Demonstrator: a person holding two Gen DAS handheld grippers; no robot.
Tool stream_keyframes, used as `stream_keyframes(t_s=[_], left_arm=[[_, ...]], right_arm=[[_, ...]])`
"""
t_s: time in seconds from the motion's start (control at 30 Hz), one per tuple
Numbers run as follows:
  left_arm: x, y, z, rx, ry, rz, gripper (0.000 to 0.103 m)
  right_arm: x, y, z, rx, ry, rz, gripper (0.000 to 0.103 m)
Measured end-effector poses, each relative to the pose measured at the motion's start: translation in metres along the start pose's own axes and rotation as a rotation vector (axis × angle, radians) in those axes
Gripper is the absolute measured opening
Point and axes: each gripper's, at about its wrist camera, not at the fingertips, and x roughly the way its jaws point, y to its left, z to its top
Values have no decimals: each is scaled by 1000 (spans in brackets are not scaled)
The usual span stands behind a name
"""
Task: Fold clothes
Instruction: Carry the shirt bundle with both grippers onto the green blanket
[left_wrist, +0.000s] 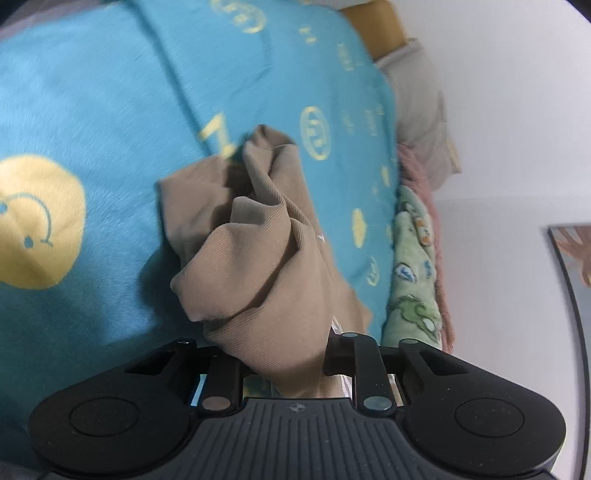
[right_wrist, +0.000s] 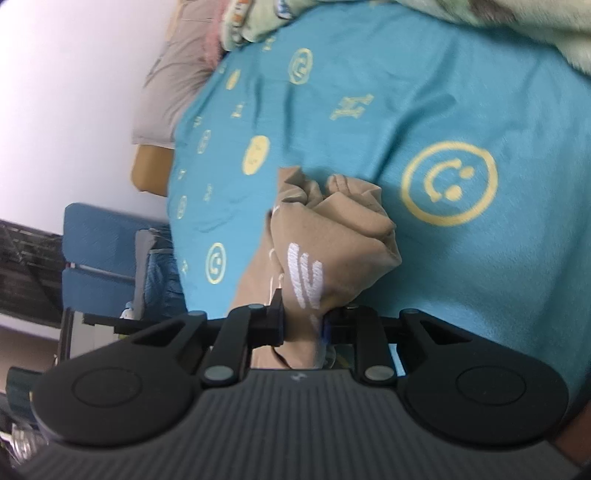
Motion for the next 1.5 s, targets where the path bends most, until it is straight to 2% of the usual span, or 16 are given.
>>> stream_keyframes(t_s=[0.13, 0.2, 0.27, 0.37, 0.53, 0.7, 0.8, 0.87, 0.93, 1.0, 1.07, 1.13, 1.27, 1.33, 1.43, 1.5], left_arm=[[-22, -28, -3, 8, 30, -28, 22], [-32, -53, -9, 50, 34, -35, 22], [-37, -82, -19, 85, 40, -40, 22], [-33, -116, -36, 79, 70, -48, 22], [18, -188, -71, 124, 136, -68, 22], [109, -280, -103, 159, 230, -90, 22], [163, -353, -128, 222, 279, -114, 22], [196, -403, -146, 275, 297, -158, 22], [223, -444, -166, 337, 309, -207, 22], [251, -471, -186, 417, 307, -215, 23], [272, -478, -205, 477, 315, -194, 23], [290, -467, -222, 532, 336, -168, 23], [288, -402, -247, 668, 397, -64, 23], [289, -371, -253, 724, 418, -22, 23], [283, -344, -256, 774, 424, -33, 25], [283, -343, -256, 808, 406, -44, 30]], right_arm=[[-31, 8, 5, 17, -17, 59, 21], [-48, 11, 10, 19, -26, 87, 21], [-67, 11, 28, 26, -43, 102, 21], [-96, 9, 57, 36, -69, 124, 21], [-144, 6, 104, 53, -113, 160, 21], [-183, 8, 205, 38, -245, 103, 21], [-209, 11, 268, 22, -332, 70, 21], [-231, 19, 309, -11, -413, 55, 21], [-251, 25, 341, -63, -503, 46, 21], [-264, 21, 363, -80, -555, 31, 21], [-265, 5, 373, -80, -571, -11, 21], [-258, -23, 367, -76, -551, -70, 21], [-234, -83, 334, -47, -438, -166, 21], [-223, -109, 315, -19, -379, -176, 21], [-219, -122, 294, -49, -391, -174, 21], [-219, -119, 290, -81, -407, -188, 24]])
